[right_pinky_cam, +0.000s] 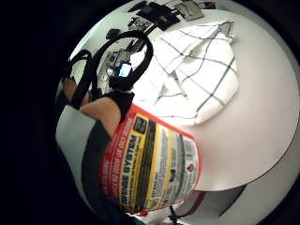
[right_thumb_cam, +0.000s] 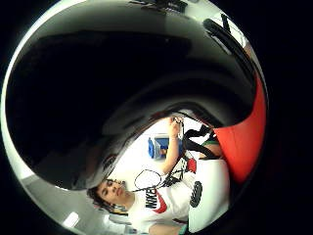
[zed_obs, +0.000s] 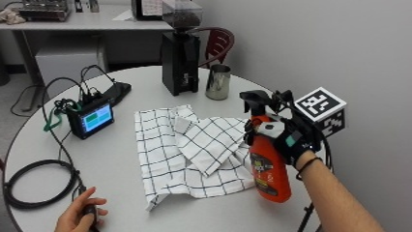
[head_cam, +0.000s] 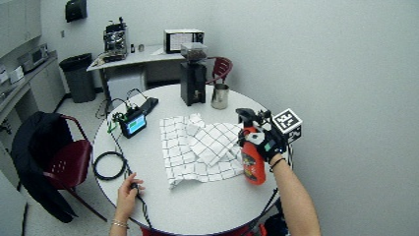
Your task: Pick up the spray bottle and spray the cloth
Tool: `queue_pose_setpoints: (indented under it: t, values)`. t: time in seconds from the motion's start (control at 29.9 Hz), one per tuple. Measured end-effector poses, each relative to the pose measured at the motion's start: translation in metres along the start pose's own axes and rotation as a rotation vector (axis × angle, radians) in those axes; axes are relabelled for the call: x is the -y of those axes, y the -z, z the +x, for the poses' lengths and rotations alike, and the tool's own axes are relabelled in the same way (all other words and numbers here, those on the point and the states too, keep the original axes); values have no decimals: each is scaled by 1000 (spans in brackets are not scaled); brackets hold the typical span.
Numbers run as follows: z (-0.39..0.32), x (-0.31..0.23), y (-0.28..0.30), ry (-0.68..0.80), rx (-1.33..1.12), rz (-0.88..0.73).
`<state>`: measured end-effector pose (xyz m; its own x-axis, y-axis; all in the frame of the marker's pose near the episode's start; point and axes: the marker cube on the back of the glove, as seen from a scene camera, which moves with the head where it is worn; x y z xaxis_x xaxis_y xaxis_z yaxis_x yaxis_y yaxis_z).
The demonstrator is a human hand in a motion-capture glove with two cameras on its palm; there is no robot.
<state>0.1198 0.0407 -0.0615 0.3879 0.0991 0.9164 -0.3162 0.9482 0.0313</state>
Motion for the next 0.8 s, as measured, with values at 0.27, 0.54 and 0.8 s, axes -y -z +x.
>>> queue_pose_setpoints:
  t: [0.27, 0.54, 0.8]
  values:
    - [-61, 2, 23, 25, -26, 15]
    - [12, -6, -23, -102, 4, -86]
    - [-31, -13, 9, -59, -6, -33]
